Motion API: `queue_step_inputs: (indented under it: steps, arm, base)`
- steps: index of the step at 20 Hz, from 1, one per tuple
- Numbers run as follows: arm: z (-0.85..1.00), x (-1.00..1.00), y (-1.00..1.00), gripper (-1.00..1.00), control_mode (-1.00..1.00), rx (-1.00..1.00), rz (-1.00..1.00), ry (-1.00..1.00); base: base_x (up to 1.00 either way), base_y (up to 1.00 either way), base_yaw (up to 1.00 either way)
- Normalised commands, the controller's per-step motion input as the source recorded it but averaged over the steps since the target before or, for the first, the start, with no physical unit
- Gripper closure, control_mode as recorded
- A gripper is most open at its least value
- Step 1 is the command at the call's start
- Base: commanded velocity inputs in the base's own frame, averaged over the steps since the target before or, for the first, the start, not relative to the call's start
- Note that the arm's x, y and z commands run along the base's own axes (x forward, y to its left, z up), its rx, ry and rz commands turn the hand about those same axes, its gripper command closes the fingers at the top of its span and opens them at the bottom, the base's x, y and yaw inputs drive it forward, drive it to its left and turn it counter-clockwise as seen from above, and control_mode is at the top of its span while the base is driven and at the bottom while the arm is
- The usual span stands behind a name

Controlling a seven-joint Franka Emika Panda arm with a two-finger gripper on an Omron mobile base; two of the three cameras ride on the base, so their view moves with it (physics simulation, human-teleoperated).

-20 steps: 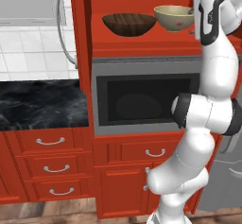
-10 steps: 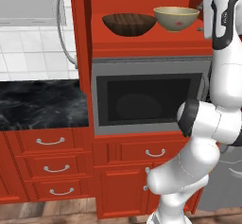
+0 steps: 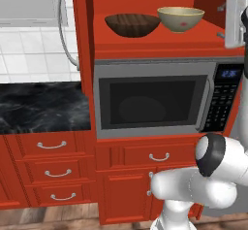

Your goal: Open the cabinet. Pick the bowls from the counter and place them in the cabinet. Then close the cabinet.

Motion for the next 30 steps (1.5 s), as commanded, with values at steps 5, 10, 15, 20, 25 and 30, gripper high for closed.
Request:
queue_step_inputs:
  steps: [5,10,15,20,25,30]
  arm:
    - [-0.01,-1.0,0.33,-1.0,-1.0,-0.13,0.0,-0.13]
    - [-0.04,-0.85,0.13,-1.0,-1.0,-0.1,0.0,-0.05]
    - [0.13,-0.69,0.0,-1.0,-1.0,-0.07,0.0,0.0]
    - [0.01,-0.71,-0.01,-1.0,-1.0,-0.03,0.0,-0.02]
    - [0.0,-0.59,0.0,-1.0,-1.0,0.0,0.0,0.0]
    - [0.0,-0.33,-0.23,-1.0,-1.0,0.0,-0.02,-0.01]
  base:
    - [0.0,0.0,0.0]
    - [0.0,0.0,0.0]
    - [0.0,0.0,0.0]
    - [0.0,0.0,0.0]
    - [0.0,0.0,0.0]
    - [0.0,0.0,0.0]
